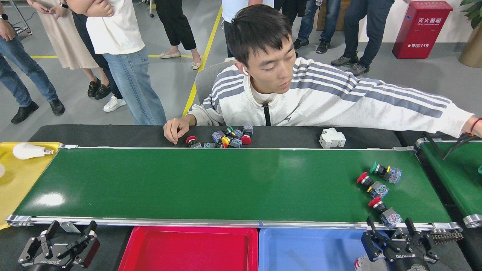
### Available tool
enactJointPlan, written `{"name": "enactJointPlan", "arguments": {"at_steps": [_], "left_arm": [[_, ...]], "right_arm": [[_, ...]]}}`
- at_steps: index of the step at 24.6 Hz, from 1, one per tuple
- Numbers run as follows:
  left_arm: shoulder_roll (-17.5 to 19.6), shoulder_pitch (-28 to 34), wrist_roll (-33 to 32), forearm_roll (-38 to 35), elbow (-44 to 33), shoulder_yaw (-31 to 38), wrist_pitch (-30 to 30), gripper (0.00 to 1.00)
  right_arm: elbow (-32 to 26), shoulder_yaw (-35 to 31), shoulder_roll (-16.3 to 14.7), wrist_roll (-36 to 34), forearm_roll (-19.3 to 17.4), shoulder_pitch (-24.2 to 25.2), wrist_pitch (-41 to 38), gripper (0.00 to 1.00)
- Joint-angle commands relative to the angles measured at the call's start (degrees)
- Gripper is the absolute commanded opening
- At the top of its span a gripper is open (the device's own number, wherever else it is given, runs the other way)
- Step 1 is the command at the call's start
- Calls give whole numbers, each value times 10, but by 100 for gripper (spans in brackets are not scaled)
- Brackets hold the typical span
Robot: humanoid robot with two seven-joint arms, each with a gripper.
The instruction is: Pick switch part from conveyor to tray
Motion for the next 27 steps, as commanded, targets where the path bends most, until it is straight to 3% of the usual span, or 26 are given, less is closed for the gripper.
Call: {"name": "enactJointPlan", "arguments": {"at_steps": [1,4,5,7,9,10,13,16,19,25,27], "left_arm": [[8,-7,2,-1,0,1,0,100],[8,-11,2,-1,4,1,0,100],[8,-14,2,-1,5,1,0,100],[8,-17,2,-1,9,1,0,100],[8,-17,2,-1,10,1,0,100],[8,-18,2,-1,10,0,0,100],[7,-18,1,-1,10,1,0,100],[7,-19,0,-2,10,1,0,100],[8,-19,0,-2,10,1,0,100],[8,-20,0,-2,10,1,0,100],[8,-21,0,-2,10,0,0,100]], "right_arm": [[-1,-3,-5,16,-2,-14,-14,99],[21,3,-5,24,-2,-34,-12,98],[29,8,-4,26,1,-42,-10,92],[32,18,-5,37,2,-54,-9,68],[31,21,-5,42,2,-56,-12,35],[32,22,-6,42,2,-55,-14,25],[31,33,-7,48,1,-54,-15,14],[28,46,-7,47,0,-54,-25,10],[11,58,-4,42,-1,-55,-90,10],[-18,114,24,18,-1,-62,-349,11],[-17,161,28,18,5,-77,-398,11]]}}
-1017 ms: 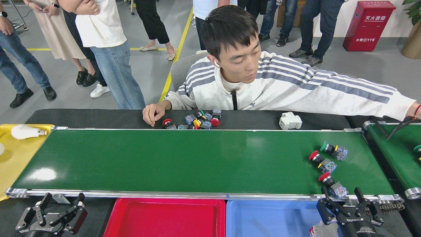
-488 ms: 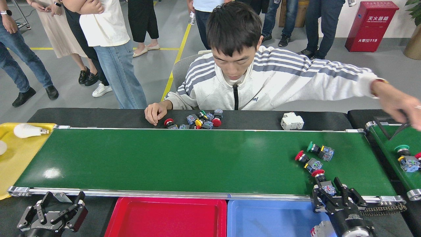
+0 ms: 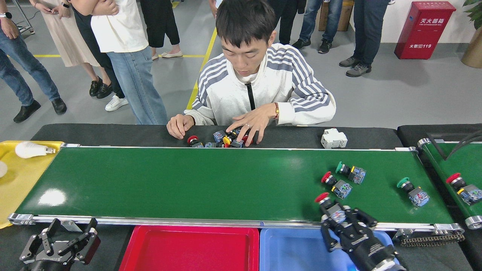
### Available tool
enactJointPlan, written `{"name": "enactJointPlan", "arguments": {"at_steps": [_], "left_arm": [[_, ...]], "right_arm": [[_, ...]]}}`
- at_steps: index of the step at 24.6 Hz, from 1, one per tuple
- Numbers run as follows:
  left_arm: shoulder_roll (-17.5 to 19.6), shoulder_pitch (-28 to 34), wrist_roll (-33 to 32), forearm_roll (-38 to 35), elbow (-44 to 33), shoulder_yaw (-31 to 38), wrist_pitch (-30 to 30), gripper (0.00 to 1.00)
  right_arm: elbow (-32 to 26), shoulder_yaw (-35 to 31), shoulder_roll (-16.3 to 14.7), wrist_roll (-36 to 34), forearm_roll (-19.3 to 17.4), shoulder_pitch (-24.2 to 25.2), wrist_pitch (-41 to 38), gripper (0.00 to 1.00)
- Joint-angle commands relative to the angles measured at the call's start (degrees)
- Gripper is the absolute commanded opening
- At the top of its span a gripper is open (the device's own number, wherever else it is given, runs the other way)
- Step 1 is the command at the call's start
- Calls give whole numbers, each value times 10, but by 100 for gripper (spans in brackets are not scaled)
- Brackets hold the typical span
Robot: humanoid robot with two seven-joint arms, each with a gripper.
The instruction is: Pick switch part from conveyor to tray
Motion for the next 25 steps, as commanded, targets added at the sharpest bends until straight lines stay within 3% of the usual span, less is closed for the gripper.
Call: {"name": "enactJointPlan", "arguments": {"at_steps": [1,2,3,4,5,8,12,14,16,18,20,25], "left_arm": [[8,-7,1,-1,-5,1,2,100],[8,-8,1,-1,-5,1,2,100],[8,-8,1,-1,-5,1,2,100],[7,-10,1,-1,-5,-2,2,100],[8,-14,1,-1,-5,-9,2,100],[8,-21,1,-1,-4,-19,2,100],[9,-21,1,-1,-4,-19,2,100],[9,-16,1,0,-4,-19,2,100],[9,-14,1,0,-3,-19,2,100],[9,-11,1,0,-5,-19,2,100],[9,-10,1,0,-5,-19,2,100],[9,-4,1,1,-5,-13,2,100]], "right_arm": [[-7,47,3,-5,3,-22,-73,13],[-2,78,3,-4,6,-33,-73,21],[5,100,4,-4,9,-43,-72,36],[25,131,7,-4,15,-62,-72,89],[44,146,15,-4,16,-74,-73,100],[69,155,25,-4,16,-84,-73,100],[62,145,28,-4,10,-84,-72,100],[34,97,26,-4,2,-74,-64,100],[6,15,27,-4,-6,-32,-42,100],[-46,-77,55,-4,-6,38,33,100],[-73,-123,77,-7,-6,93,117,100],[-95,-155,69,-38,-6,160,278,100]]}}
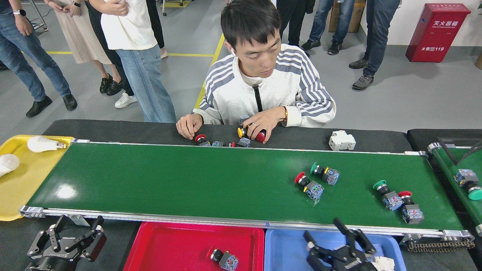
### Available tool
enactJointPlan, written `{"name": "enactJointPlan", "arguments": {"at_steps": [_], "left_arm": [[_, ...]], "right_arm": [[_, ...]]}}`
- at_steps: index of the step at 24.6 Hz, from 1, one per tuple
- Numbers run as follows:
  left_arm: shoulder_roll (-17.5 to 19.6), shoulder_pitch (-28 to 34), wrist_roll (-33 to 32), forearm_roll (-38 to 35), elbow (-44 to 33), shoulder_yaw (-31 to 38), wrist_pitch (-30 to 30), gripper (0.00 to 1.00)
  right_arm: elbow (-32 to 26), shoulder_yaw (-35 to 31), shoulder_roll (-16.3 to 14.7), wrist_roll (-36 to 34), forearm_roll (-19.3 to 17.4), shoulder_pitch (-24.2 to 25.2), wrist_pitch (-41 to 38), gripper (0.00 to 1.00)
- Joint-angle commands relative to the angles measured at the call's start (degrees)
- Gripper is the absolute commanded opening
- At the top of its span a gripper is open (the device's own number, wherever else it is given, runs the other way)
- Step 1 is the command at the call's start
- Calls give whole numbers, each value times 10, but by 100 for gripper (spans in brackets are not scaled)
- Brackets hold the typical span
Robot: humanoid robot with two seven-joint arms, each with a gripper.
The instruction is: Pick switch part from conveyor to tray
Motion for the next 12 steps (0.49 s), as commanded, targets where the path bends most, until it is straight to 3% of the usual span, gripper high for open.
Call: {"name": "enactJointPlan", "arguments": {"at_steps": [1,12], "left_arm": [[7,-1,2,1,-7,4,2,100],[7,-1,3,0,-8,-1,2,100]], "right_arm": [[-11,-5,-13,-16,-1,4,70,100],[6,-17,-60,-9,3,-17,118,100]]}}
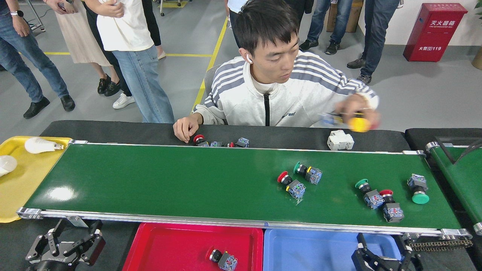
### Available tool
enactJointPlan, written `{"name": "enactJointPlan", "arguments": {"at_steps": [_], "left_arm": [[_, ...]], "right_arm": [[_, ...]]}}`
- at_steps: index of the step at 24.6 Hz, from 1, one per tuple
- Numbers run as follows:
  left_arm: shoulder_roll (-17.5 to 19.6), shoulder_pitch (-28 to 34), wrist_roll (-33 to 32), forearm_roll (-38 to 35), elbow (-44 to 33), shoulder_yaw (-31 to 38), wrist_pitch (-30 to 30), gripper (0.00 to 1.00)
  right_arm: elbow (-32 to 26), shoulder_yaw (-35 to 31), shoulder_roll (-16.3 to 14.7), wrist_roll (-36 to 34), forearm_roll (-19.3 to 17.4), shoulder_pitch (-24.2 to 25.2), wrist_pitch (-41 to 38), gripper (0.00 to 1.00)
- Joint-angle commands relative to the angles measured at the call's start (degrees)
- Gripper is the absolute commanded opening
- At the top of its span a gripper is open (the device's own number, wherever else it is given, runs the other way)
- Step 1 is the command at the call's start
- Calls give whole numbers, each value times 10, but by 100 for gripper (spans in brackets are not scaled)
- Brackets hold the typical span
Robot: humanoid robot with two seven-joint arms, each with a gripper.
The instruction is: Pick switch part from conveyor to tray
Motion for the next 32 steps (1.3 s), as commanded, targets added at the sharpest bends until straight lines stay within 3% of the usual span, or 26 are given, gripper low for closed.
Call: {"name": "enactJointPlan", "arguments": {"at_steps": [1,9,17,26,28,30,31,32], "left_arm": [[8,-6,4,0,-8,0,2,100],[14,-8,4,0,-6,1,2,100],[15,-15,4,0,-6,0,2,100],[15,-21,4,0,-6,0,2,100],[15,-21,4,0,-6,0,2,100],[15,-21,4,0,-6,0,2,100],[15,-21,4,0,-6,0,2,100],[15,-20,4,0,-6,0,2,100]], "right_arm": [[4,-2,-8,3,3,-22,10,100],[60,34,-16,18,35,-81,11,100],[95,78,-11,27,38,-127,12,100],[196,155,9,29,39,-229,39,99],[212,174,4,31,37,-247,48,84],[216,179,0,40,36,-253,45,58],[215,179,-3,46,35,-254,44,39],[216,179,-4,49,35,-254,40,29]]}}
